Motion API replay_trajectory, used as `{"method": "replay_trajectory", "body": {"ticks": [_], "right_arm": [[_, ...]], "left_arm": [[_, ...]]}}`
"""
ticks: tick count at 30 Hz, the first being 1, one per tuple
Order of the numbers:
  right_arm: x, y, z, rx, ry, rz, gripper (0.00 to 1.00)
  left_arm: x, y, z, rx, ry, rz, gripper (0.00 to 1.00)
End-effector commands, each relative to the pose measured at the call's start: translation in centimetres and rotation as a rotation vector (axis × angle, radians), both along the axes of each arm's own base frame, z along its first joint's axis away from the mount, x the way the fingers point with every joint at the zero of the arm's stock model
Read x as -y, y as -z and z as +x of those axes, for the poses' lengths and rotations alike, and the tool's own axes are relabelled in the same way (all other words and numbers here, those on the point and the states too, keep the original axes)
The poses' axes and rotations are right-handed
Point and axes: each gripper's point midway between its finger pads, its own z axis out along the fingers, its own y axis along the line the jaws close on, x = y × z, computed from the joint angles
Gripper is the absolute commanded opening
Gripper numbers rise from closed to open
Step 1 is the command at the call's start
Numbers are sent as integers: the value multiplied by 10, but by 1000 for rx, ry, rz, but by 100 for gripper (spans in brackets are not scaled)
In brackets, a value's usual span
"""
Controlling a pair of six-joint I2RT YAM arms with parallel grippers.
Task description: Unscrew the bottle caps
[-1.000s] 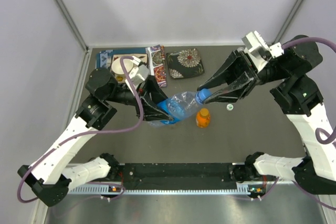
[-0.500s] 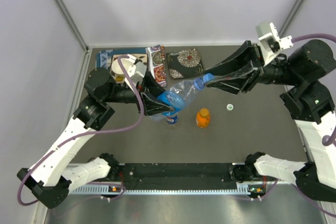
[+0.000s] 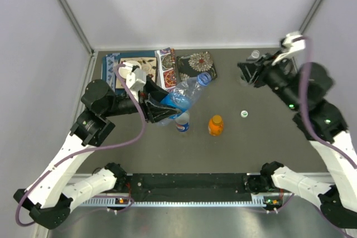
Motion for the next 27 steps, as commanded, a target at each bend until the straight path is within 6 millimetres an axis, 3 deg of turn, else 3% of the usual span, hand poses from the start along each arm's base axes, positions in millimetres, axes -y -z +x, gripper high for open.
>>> {"method": "replay_trajectory", "body": {"ticks": [1,2,8,21,27], "right_arm": [[68,109,32,-282,469,-80,0],[69,140,33,-338,493,-107,0],[62,241,26,-570,524,-107,0],[73,363,21,-821,673,-153,0],[75,405,18,-918,688,-138,0]], "left_arm": [[-6,-8,13,47,-99,-38,46],[-6,-8,13,50,-100,-40,46],[-12,-4,9,64,-117,-41,46],[-19,0,5,72,-150,-48,48],[-20,3,5,65,-156,-45,48]]}}
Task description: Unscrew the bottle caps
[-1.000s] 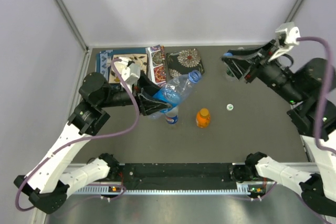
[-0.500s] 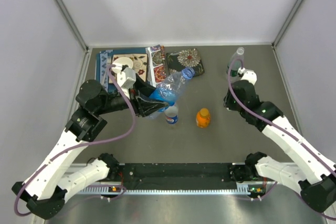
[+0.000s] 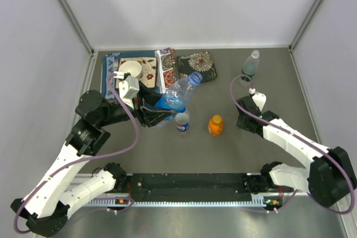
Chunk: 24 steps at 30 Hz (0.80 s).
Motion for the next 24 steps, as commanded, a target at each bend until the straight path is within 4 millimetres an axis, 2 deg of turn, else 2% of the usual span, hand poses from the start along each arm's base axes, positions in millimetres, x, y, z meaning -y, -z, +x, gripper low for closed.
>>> {"method": "replay_trajectory", "body": {"ticks": [1,7,14,24], "right_arm": [[-9,11,14,16,49,90,0],[-12,34,16,-52,44,74,0],[-13,50,18,-94,41,77,0],[-10,55,17,-112,25,71,25]], "left_arm": [[-2,-6,2,32,-17,-21,48],[-2,-5,2,32,-17,-19,49],[-2,-2,4,27,-27,-15,49],[1,1,7,15,-22,-6,49]]}}
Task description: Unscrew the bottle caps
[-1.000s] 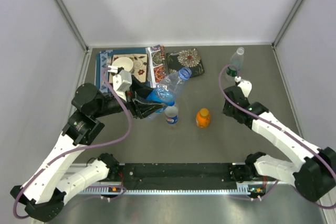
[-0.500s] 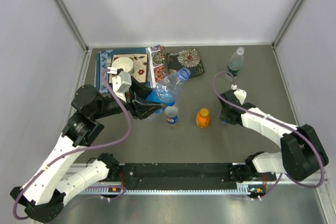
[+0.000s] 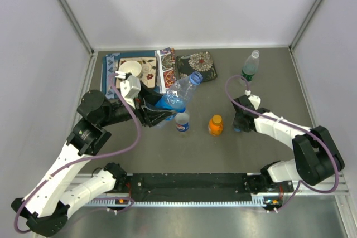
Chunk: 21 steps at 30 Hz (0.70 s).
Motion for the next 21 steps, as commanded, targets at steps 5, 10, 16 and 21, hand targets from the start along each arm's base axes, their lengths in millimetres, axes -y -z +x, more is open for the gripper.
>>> {"method": "replay_trajectory", "body": {"ticks": [5,10,16,21], "right_arm": [[-3,0,7,19,-18,16,36],[-4,-1,8,23,-22,20,50],[-8,-25,20,74,-23,34,55],[-10,-114,47,257,-37,41,57]], "left_arm": [[1,-5,4,30,-11,-17,49],[0,-6,3,32,-8,-18,49],[1,-4,3,27,-6,-15,49],[0,-5,4,28,-12,-15,50]]}}
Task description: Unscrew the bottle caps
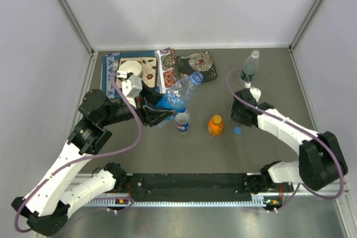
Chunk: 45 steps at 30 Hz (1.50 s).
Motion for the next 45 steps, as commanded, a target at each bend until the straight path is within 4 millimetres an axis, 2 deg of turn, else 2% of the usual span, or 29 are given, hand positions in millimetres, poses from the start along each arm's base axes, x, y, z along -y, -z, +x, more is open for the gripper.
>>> {"method": "replay_trajectory", "body": {"ticks": [1,3,4,5,7,8,9,10,11,12,13,14,15,18,21,24,26,30,34,39,45], "right_arm": [[-2,-123,48,289,13,28,57],[1,-161,51,360,7,25,59],[2,-192,55,417,12,36,59],[2,-210,55,453,-2,39,59],[-1,-257,50,563,-16,107,60],[-4,-273,47,606,-41,136,60],[-20,-290,42,647,-123,208,61],[-28,-313,29,717,-196,270,61],[-41,-340,25,814,-280,330,64],[-62,-350,9,838,-405,425,68],[-67,-370,-7,905,-455,487,72],[-76,-386,-18,954,-507,559,82],[-89,-407,-34,1017,-613,638,86],[-104,-443,-64,1080,-745,781,91],[-116,-461,-80,1079,-839,871,94],[-128,-470,-82,1077,-886,868,96],[-141,-462,-83,1036,-929,855,96],[-160,-446,-72,970,-949,836,97],[-166,-439,-67,948,-948,827,96],[-167,-432,-63,930,-943,806,86],[-169,-425,-62,902,-948,805,63]], "left_arm": [[-1,-9,2,39,-10,-23,50],[-1,-10,2,38,-10,-22,50],[0,-9,2,34,-8,-21,50],[0,-10,2,34,-8,-23,50],[1,-8,4,24,-6,-20,50],[2,-7,4,22,-3,-20,50],[3,-6,5,17,-1,-18,50],[4,-5,6,12,2,-15,50],[6,-4,7,6,7,-15,50],[8,-2,10,-3,10,-11,50],[10,-2,10,-5,17,-9,50],[11,-1,10,-11,26,-9,50],[14,0,12,-16,33,-6,50],[19,1,13,-33,56,1,50],[23,1,16,-42,58,4,50],[26,0,18,-51,60,4,50],[29,1,20,-62,63,8,50],[34,2,20,-68,73,12,50],[36,3,22,-71,72,16,50],[38,3,23,-70,70,19,50],[40,1,24,-63,70,19,50]]}}
